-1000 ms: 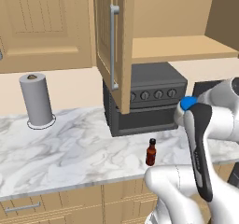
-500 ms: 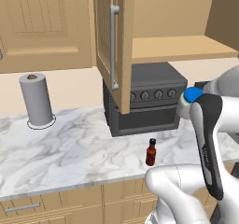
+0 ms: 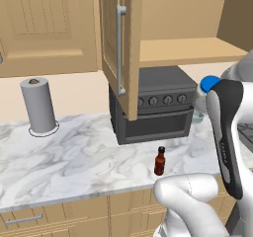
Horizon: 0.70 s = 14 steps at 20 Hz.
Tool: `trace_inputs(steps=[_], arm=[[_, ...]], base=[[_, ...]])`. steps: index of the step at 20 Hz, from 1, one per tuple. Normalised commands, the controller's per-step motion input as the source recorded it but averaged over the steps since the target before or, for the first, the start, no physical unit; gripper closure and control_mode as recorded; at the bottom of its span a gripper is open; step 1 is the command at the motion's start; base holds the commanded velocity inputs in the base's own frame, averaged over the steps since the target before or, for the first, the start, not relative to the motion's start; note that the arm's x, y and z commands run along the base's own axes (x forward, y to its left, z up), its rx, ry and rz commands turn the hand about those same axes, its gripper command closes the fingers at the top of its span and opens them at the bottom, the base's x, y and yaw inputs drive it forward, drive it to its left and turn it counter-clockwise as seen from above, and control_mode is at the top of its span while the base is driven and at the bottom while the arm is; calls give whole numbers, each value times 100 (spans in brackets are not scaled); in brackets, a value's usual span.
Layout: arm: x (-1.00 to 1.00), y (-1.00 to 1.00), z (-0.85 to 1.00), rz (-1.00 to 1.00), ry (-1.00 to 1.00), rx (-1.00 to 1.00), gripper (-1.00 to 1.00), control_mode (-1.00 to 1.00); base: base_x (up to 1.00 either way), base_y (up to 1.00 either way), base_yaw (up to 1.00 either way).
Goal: Pick the mayonnaise and condiment bottle from the counter and place them in the cabinet.
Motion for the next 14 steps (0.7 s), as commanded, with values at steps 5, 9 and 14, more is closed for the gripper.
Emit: trace_inputs(steps=[5, 9, 14], arm=[[-3, 0, 56, -7, 0, 0, 100, -100], [0, 0, 45, -5, -2, 0, 100, -100], [0, 0, 37, -4, -2, 2, 100, -100]], base=[[0, 0, 0], [0, 0, 0], [0, 0, 0]])
